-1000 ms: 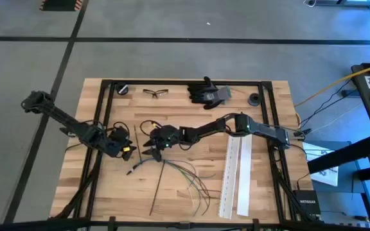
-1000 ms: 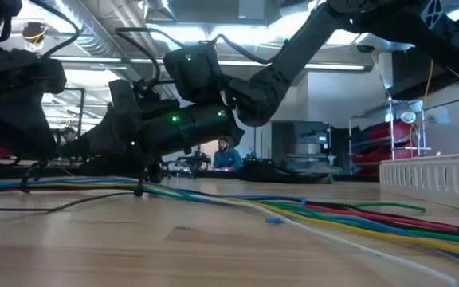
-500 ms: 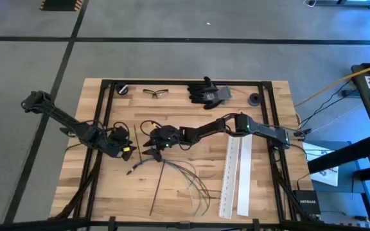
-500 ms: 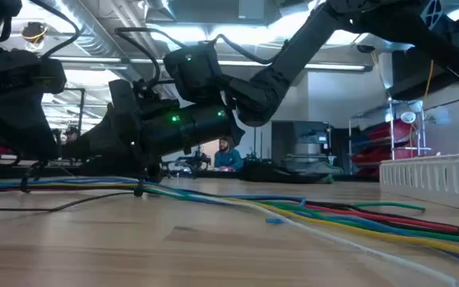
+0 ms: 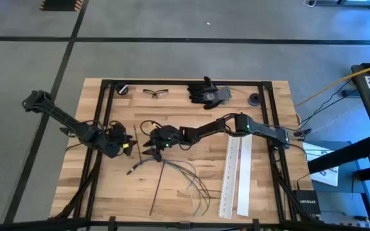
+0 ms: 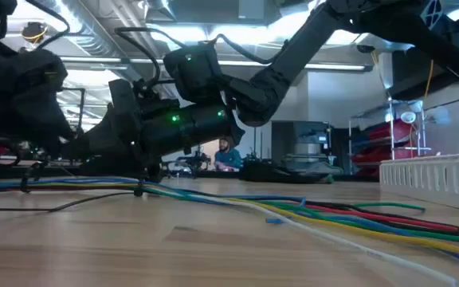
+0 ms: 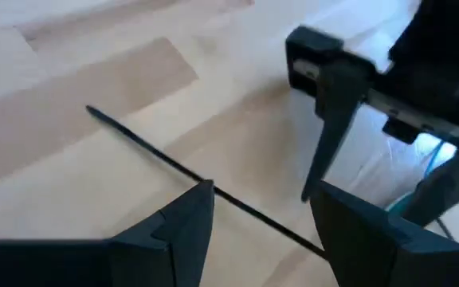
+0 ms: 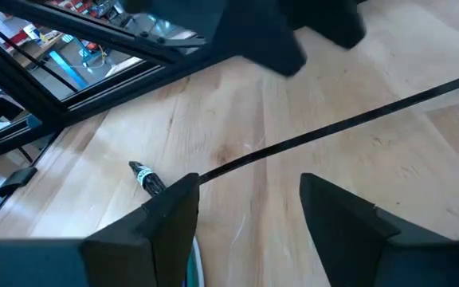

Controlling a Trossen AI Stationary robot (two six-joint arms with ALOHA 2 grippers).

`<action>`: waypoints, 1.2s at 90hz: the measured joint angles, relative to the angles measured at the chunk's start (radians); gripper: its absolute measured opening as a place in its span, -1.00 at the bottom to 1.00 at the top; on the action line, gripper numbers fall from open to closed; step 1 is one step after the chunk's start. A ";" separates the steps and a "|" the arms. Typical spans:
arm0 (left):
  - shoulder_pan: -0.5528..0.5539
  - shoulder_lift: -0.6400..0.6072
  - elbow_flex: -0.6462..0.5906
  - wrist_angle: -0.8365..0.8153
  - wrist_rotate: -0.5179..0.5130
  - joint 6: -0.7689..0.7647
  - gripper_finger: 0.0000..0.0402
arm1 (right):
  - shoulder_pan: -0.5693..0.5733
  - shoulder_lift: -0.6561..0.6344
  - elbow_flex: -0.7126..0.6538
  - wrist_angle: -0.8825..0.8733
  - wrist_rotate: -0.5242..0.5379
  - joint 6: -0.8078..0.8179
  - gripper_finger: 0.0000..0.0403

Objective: Ziptie cables
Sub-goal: Wrap the zip tie on the cables

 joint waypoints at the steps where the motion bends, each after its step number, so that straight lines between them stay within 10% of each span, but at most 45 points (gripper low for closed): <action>1: -0.002 -0.002 0.000 -0.003 0.001 0.001 -0.03 | 0.000 0.000 0.000 0.000 0.000 0.000 0.02; 108: -0.015 -0.031 0.000 -0.021 0.086 0.129 -0.03 | 0.005 0.000 0.000 -0.004 -0.026 -0.061 0.02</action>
